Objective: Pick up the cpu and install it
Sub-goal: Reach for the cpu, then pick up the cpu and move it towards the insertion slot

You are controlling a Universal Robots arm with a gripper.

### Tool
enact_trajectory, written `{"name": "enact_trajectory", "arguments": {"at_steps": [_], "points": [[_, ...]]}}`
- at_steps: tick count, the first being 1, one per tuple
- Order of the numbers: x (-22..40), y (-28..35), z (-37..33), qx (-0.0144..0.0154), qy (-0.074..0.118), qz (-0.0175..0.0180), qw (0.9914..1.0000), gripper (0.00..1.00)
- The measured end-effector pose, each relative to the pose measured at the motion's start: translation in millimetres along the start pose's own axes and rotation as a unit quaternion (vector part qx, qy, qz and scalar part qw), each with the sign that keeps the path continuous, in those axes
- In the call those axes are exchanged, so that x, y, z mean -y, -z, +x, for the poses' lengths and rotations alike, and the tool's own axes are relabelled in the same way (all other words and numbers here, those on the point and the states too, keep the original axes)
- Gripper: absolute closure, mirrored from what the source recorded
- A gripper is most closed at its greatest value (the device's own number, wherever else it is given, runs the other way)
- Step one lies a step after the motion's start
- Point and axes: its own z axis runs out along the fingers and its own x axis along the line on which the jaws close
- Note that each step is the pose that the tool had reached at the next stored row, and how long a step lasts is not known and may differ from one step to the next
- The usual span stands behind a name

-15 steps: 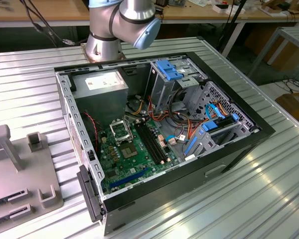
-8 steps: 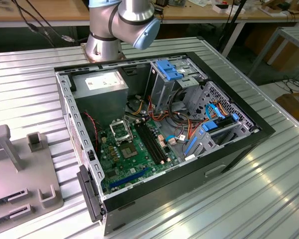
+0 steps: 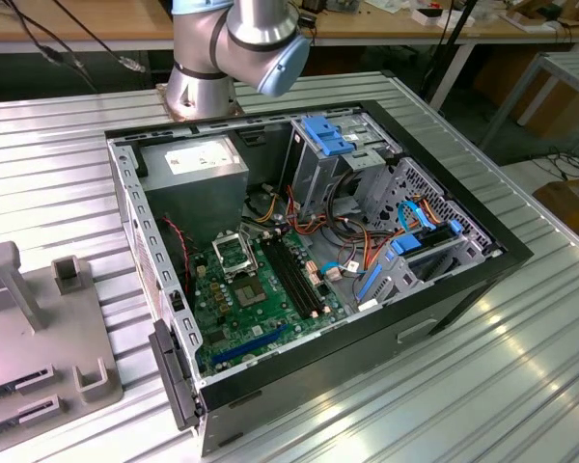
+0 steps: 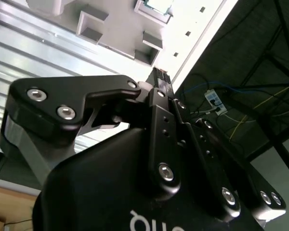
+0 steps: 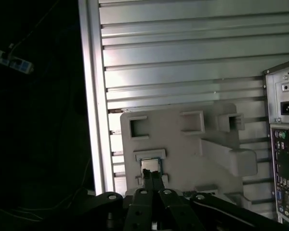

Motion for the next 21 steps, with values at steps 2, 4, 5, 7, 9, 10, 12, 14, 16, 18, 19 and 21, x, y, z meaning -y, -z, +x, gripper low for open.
{"name": "enact_trajectory", "arguments": {"at_steps": [2,4,5,7,9,10,12,14,16,18,19,21], "points": [[4.5,-1.7,-0.5,-0.0066,0.000,0.0005,0.99998,0.89],[4.9,-2.8,-1.0,-0.0190,-0.001,0.0017,0.99982,0.89],[5.0,-3.5,-1.3,-0.0288,-0.002,0.0025,0.99958,0.89],[5.2,-4.3,-1.2,-0.0346,-0.002,0.0030,0.99939,0.89],[5.2,-4.3,-1.2,-0.0347,-0.002,0.0030,0.99939,0.89],[5.2,-4.6,-1.3,-0.0347,-0.002,0.0030,0.99939,0.89],[5.2,-4.9,-1.3,-0.0347,-0.002,0.0030,0.99939,0.89],[5.2,-5.0,-1.3,-0.0347,-0.002,0.0030,0.99939,0.89],[5.2,-5.0,-1.3,-0.0347,-0.002,0.0030,0.99939,0.89],[5.2,-5.0,-1.3,-0.0347,-0.002,0.0030,0.99939,0.89],[5.2,-5.0,-1.3,-0.0347,-0.002,0.0030,0.99939,0.89],[5.3,-5.1,-1.3,-0.0347,-0.002,0.0031,0.99939,0.89]]}}
